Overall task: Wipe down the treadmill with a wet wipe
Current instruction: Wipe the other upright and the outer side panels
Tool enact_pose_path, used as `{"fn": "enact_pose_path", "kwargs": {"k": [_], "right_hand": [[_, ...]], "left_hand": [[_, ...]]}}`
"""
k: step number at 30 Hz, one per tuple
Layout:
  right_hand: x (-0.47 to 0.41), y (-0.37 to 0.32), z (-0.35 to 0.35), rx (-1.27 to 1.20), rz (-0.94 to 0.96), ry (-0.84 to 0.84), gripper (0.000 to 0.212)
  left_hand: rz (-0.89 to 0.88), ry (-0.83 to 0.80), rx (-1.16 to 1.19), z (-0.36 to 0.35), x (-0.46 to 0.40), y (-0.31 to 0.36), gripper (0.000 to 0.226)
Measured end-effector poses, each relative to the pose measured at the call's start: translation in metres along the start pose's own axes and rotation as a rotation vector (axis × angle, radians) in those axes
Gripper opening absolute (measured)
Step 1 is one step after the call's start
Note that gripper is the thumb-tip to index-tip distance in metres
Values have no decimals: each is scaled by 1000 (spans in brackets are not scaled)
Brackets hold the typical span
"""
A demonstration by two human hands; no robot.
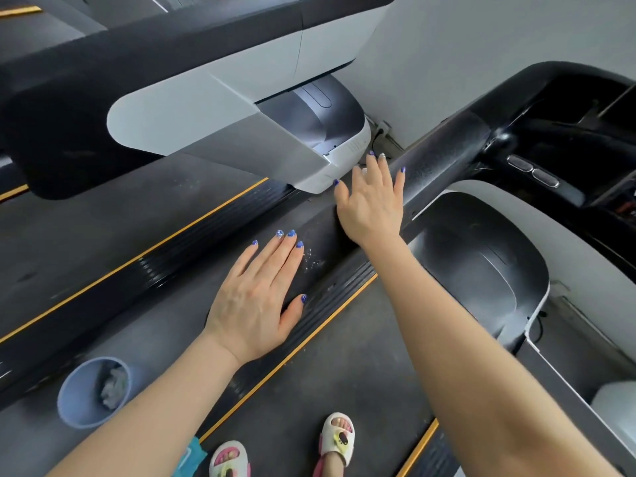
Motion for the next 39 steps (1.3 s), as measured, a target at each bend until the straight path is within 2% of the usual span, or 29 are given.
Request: {"fn": "enact_pose_path", "kwargs": {"k": [3,5,9,13,17,21,23,25,28,32,34,37,39], "right_hand": [[48,-14,-1,-162,-28,70,63],[82,-21,-4,-234,-22,12,68],[119,-17,-5,-213,111,-65,79],[85,-8,-3,-128,200,-29,75],[25,-11,-3,-48,151,-34,52],[26,-18,-6,-54,75,19,50],[55,-24,-6,-116,89,62,58],[93,-31,-7,-202,140,43,71],[145,-34,-12,-291,253,-46,74],[141,-18,-9,-160,413,-61,74],[110,-19,-4,-101,376,-39,70],[59,-30,0,-84,228,-45,54],[48,-38,-3,-73,147,-28,51]], "left_hand": [[6,6,-7,-1,0,0,63],[12,-5,-17,0,0,1,64],[11,-8,-6,0,20,0,63],[43,19,7,-3,45,0,60],[59,19,2,-5,45,0,60],[64,15,9,-5,46,0,61],[75,9,13,-6,49,1,61],[83,8,26,-7,53,1,63],[83,8,38,-7,63,1,66],[95,-6,46,-10,74,2,68],[102,-2,42,-11,76,2,69],[124,10,61,-10,77,4,70],[134,14,81,-10,78,5,70]]}}
Point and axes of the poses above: each hand's wrist, its own x-axis away from the middle knuckle, its own z-axis out of the back of the hand, y = z × x, the point moved 4 cm from there along -x, towards the middle knuckle, and after that the axes turned 2 degrees about -x, right-handed, at the moved point
